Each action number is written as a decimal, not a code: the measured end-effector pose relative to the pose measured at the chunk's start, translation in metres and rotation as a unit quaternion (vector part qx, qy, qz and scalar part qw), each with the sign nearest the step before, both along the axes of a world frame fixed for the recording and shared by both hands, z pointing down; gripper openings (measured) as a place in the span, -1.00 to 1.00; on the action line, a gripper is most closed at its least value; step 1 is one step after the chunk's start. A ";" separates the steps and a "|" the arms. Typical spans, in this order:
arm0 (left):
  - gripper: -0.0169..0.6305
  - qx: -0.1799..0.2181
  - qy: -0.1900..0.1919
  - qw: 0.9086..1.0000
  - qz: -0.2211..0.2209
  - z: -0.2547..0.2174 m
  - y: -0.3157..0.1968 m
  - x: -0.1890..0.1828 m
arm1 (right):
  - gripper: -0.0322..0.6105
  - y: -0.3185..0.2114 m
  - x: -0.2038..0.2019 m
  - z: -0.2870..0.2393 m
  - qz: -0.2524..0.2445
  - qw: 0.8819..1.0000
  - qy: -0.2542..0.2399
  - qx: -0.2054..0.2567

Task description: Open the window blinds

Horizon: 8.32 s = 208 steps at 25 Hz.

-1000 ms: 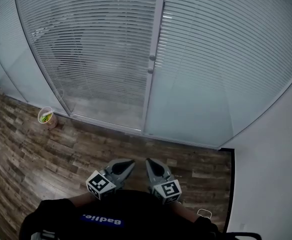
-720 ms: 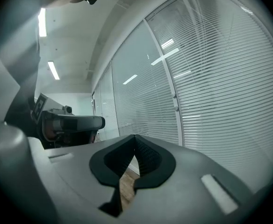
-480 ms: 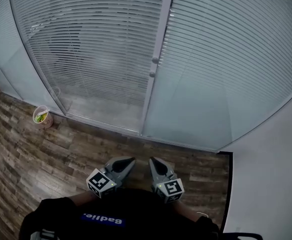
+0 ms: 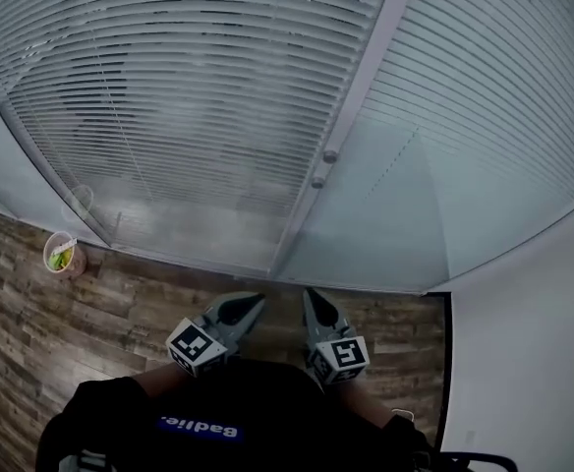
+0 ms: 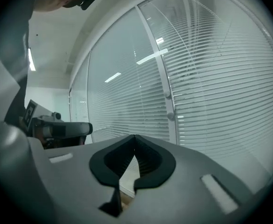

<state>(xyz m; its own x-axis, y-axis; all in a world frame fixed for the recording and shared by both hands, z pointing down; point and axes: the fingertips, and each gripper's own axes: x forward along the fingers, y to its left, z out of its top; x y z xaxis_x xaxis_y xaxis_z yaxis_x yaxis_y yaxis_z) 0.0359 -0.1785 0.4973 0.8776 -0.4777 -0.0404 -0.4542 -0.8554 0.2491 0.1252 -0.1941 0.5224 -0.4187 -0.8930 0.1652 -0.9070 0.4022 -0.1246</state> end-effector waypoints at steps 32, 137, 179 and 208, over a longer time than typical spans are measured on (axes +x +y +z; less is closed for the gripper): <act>-0.95 -0.007 -0.009 0.998 -0.062 -0.003 -0.081 -0.002 | -0.52 -0.213 0.056 -0.096 0.092 0.990 0.080 0.076; -0.95 -0.030 -0.011 0.997 -0.069 0.010 -0.075 -0.029 | -0.51 -0.239 0.048 -0.092 0.023 0.737 0.652 0.177; -0.95 -0.045 0.003 0.996 -0.072 0.014 -0.064 -0.037 | -0.51 -0.239 0.050 -0.101 0.106 0.933 0.333 0.087; -0.95 -0.042 -0.003 0.997 -0.059 0.022 -0.063 -0.028 | -0.51 -0.239 0.046 -0.086 0.023 0.768 0.627 0.128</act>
